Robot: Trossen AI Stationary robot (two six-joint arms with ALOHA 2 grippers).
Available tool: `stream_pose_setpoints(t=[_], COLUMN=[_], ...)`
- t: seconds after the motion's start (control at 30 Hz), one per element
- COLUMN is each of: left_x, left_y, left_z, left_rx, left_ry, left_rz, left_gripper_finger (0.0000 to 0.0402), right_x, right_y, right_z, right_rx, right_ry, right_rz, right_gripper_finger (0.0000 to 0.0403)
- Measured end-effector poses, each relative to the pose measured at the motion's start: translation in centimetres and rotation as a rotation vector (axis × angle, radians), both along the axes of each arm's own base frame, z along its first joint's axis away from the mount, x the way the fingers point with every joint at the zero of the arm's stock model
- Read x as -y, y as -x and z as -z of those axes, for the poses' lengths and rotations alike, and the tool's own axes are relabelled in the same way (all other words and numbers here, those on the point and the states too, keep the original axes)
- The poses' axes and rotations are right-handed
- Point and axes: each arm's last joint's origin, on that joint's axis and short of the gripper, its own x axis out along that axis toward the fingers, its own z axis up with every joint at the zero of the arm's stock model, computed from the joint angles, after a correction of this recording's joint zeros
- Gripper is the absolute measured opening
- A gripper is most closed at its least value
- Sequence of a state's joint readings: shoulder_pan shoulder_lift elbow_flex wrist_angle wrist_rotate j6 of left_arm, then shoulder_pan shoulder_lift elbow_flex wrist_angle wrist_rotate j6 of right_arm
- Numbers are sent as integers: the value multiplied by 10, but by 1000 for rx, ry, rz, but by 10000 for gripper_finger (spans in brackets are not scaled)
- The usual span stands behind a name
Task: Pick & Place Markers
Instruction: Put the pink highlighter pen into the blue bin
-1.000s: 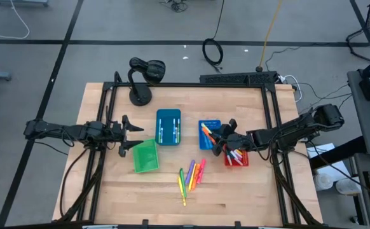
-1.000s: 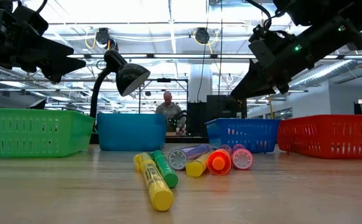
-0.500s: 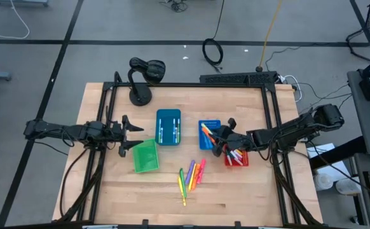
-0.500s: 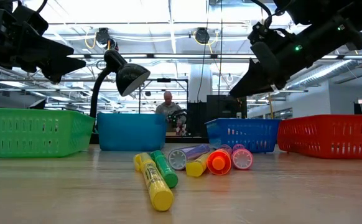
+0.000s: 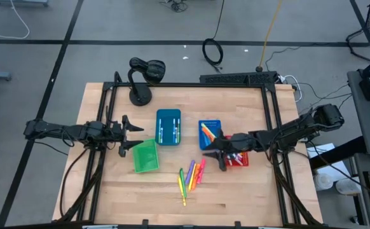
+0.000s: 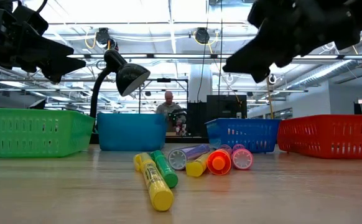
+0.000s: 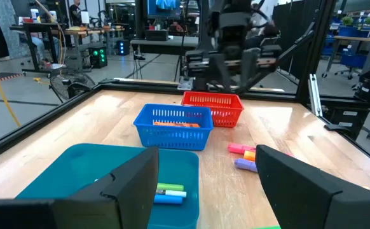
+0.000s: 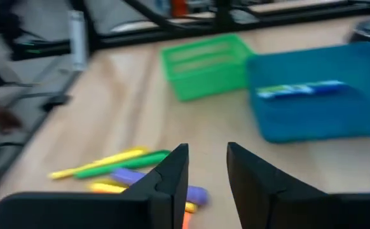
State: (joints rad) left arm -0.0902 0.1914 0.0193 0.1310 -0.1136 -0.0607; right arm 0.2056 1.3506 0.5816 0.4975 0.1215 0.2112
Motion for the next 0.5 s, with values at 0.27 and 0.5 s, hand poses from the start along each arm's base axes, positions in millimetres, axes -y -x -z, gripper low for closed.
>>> stream_pose_setpoints(t=[0.27,0.5], left_x=[0,0], left_y=[0,0], left_z=[0,0], left_rx=[0,0], left_ry=[0,0], left_rz=[0,0], left_gripper_finger=[267,267], right_x=[-14,-23], right_y=[1,2], right_z=[-7,-11], right_rx=[66,103], right_ry=[-46,-58], right_rz=[-187,-309], right_gripper_finger=[94,95])
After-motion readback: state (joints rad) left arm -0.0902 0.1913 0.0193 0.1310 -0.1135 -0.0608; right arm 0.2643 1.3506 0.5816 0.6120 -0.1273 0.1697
